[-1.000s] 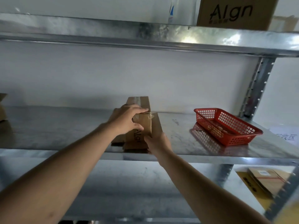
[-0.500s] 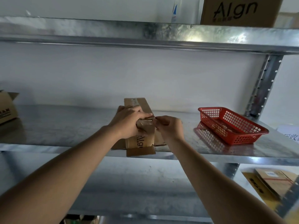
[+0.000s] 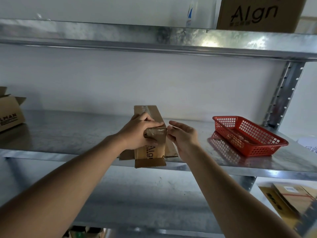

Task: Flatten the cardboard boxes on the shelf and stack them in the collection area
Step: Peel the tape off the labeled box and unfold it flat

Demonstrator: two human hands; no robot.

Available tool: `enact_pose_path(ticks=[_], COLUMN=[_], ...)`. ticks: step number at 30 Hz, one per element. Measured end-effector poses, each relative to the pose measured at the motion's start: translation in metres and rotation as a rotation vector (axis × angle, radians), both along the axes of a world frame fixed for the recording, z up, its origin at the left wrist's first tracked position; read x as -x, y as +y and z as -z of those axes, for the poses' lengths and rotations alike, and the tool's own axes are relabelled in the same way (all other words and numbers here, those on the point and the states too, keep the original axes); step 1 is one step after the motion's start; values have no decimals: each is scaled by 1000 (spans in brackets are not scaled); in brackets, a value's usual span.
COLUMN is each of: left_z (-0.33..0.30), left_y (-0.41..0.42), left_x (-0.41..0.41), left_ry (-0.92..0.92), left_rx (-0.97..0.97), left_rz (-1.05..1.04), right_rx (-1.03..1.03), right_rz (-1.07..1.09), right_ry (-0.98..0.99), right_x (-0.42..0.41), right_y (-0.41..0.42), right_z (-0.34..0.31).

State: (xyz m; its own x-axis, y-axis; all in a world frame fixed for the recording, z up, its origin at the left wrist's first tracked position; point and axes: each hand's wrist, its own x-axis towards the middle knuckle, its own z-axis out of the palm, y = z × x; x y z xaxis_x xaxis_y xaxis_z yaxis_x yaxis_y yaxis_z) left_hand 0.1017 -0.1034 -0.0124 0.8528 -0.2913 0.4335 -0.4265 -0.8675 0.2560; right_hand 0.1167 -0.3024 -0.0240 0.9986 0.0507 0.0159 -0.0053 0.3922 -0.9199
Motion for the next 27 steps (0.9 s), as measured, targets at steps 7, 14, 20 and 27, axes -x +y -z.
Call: enact_pose_path(ticks=[7,14,20,27], left_z=[-6,-8,-9,-11], left_y=[-7,-5,-1,-2], left_x=[-2,-6,-13,-12], left_ry=[86,239,362,353], left_rx=[-64,140,171,235], left_rz=[-70,-59,-64,5], right_rx=[1,37,347,245], right_rz=[-122,-30,211,-58], right_ry=[-287,-238,-213,-491], right_x=[10,13,-1,-1], right_y=[2,-2,-4,-5], right_z=[-13,-26,-12,-23])
